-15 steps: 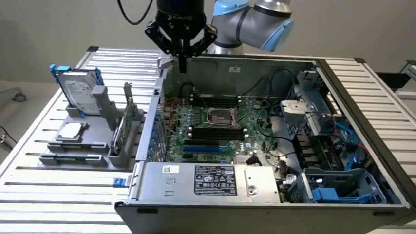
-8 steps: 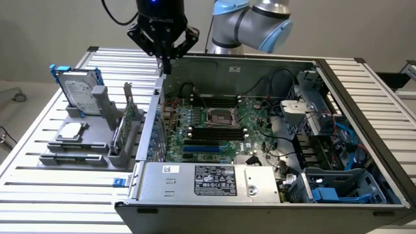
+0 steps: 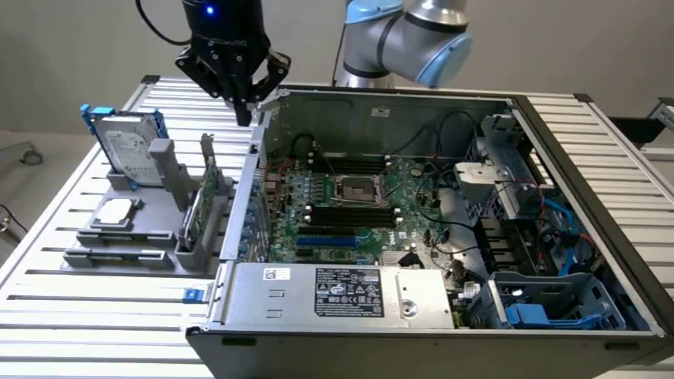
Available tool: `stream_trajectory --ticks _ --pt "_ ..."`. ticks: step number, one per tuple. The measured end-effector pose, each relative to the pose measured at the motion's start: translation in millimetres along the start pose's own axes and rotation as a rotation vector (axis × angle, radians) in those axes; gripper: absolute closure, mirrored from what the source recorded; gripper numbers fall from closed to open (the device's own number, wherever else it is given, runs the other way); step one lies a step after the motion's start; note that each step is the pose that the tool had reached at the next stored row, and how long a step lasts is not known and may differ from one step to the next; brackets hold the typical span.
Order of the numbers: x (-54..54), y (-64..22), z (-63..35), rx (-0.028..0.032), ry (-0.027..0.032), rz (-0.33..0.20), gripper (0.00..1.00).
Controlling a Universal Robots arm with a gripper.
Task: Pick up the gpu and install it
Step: 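Reach for the gpu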
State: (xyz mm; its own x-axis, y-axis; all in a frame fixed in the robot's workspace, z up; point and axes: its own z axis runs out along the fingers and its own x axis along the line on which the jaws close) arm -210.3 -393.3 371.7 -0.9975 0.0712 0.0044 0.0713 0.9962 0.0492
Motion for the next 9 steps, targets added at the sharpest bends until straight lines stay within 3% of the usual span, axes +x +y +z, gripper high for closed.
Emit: stream_trajectory --ticks 9 --pt "40.7 -3.7 14.3 0.0003 0.0000 0.000 0.89"
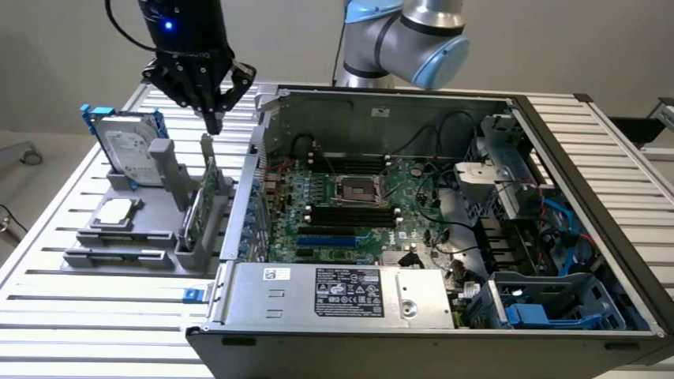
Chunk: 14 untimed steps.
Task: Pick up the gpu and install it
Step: 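Reach for the gpu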
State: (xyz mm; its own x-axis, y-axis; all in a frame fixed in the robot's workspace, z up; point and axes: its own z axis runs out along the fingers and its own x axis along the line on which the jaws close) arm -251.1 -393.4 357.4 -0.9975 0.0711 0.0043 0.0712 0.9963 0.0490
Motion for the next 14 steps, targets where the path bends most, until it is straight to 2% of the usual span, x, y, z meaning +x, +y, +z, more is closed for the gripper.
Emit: stream_trajectory --ticks 4,9,14 --pt "16.7 -8.3 2.3 -0.0001 -0.0001 0.000 0.89" --pt "24.7 -29.2 1.4 -0.0009 0.0000 0.000 0.89" --pt "25.6 -30.8 1.8 -0.0008 0.0009 0.000 0.89"
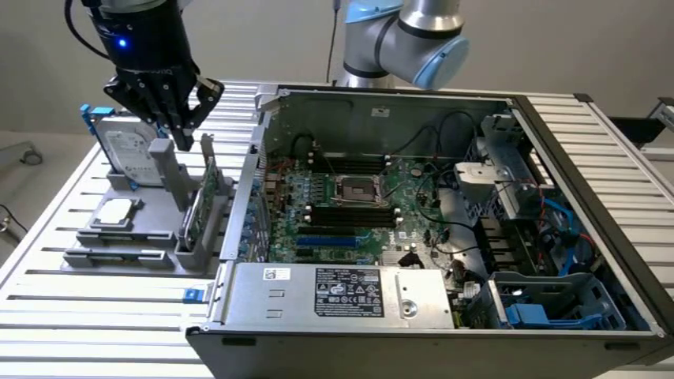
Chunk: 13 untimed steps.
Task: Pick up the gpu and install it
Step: 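Reach for the gpu, then pick up the gpu and move the gpu toward the slot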
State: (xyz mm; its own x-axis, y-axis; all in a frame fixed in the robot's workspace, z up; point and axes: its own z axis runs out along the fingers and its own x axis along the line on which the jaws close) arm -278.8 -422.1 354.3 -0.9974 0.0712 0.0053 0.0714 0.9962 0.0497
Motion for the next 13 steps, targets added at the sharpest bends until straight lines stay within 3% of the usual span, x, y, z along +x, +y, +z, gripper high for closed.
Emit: stream_trajectory --ticks 13 --pt "0.0 0.0 0.0 -0.0001 0.0000 0.000 0.89"
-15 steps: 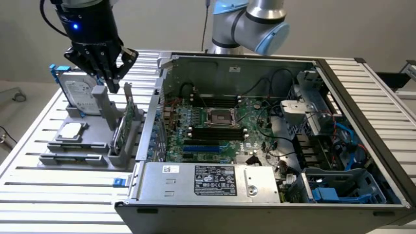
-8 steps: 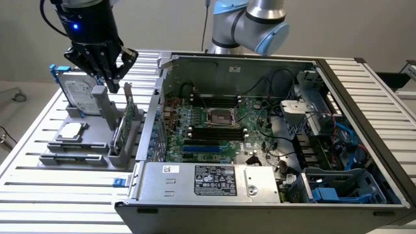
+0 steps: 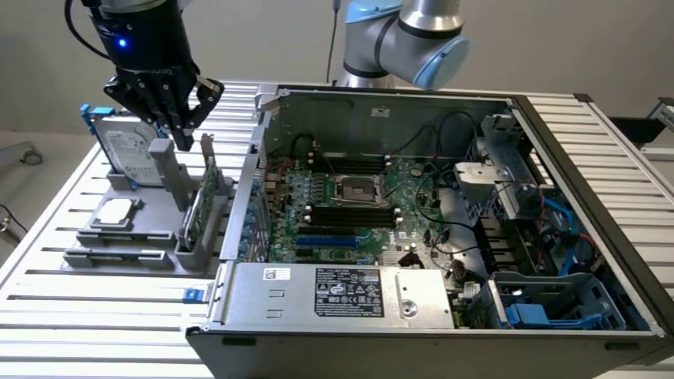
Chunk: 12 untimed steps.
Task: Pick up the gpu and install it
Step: 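Pick up the gpu and move the gpu toward the slot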
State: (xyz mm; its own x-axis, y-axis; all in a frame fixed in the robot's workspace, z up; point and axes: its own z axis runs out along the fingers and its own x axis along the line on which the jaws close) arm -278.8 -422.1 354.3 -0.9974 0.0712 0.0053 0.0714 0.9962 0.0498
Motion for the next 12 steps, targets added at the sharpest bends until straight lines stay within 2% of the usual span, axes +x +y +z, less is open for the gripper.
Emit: stream_trajectory --ticks 4,8,10,11,12 --pt "0.1 1.3 1.4 0.0001 0.0000 0.000 0.89" --pt "2.1 10.3 6.0 -0.0006 -0.0074 0.000 0.89" --pt "4.6 11.7 7.6 0.0013 -0.0140 0.000 0.88" --pt "4.5 11.7 7.6 0.0022 -0.0140 0.000 0.88" --pt "4.5 11.7 7.6 0.0022 -0.0140 0.000 0.83"
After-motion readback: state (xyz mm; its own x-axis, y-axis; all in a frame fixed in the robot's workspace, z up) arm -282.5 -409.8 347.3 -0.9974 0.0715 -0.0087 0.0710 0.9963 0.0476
